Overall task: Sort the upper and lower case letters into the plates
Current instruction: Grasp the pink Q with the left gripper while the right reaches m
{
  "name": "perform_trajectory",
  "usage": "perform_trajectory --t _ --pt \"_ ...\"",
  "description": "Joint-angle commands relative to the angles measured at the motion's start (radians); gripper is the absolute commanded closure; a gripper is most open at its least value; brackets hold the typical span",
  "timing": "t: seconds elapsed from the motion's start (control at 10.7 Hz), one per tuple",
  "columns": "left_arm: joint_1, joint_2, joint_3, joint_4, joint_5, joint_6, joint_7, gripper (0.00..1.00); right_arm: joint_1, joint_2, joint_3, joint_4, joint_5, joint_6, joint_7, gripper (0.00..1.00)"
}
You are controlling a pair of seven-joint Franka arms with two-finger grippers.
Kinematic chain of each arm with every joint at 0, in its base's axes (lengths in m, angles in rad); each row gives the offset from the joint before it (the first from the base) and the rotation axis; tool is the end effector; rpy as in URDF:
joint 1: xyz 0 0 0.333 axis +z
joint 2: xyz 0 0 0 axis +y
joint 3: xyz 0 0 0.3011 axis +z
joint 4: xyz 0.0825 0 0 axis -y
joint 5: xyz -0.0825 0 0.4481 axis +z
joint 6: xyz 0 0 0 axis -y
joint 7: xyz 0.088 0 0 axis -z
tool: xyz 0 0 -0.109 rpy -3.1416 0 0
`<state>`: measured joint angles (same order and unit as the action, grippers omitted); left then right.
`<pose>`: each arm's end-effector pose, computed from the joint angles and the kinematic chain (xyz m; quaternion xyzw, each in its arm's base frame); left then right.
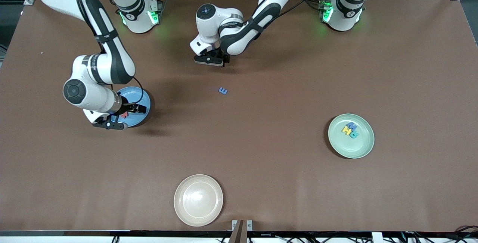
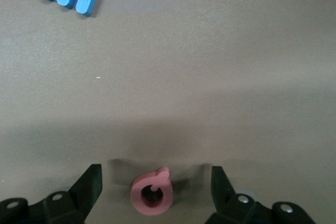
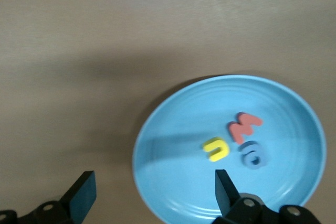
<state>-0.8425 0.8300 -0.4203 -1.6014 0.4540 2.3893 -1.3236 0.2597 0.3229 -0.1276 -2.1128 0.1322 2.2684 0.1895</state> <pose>0.2499 -0.6862 0.1192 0.9973 -0.0685 0.0125 0.0238 0.5910 0.0800 0.1843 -0.9936 0.0734 0.0845 0.0132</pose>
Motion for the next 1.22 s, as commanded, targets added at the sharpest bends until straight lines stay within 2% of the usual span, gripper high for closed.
perform_trajectory --t 0.0,0.28,0.47,0.66,0.84,1.03,1.12 --pt "-0.012 0.014 0.011 0.008 0.034 0.021 -0.046 0.41 0.013 -0.002 0.002 0.011 0.014 0.000 0.047 0.00" --pt "-0.012 0.012 0.009 -0.006 0.032 0.021 -0.069 0.41 0.059 0.011 0.002 0.010 0.015 0.017 0.114 0.00" --pt "-0.012 0.009 0.008 -0.018 0.031 0.021 -0.085 0.40 0.052 0.022 0.003 0.005 0.021 0.011 0.119 0.00" --pt "-0.012 0.004 0.002 -0.041 0.031 0.019 -0.092 0.40 0.061 0.038 0.003 0.010 0.110 0.017 0.117 0.00" --pt "-0.012 0.001 -0.003 -0.048 0.031 0.018 -0.092 0.42 0.072 0.039 0.003 0.017 0.115 0.019 0.133 0.00" --pt "-0.010 -0.006 -0.003 -0.048 0.031 0.010 -0.091 0.57 0.101 0.038 0.006 0.020 0.115 0.022 0.176 0.00" --pt "-0.009 -0.006 -0.003 -0.046 0.029 0.008 -0.089 0.72 0.104 0.038 0.016 0.027 0.115 0.019 0.176 0.00"
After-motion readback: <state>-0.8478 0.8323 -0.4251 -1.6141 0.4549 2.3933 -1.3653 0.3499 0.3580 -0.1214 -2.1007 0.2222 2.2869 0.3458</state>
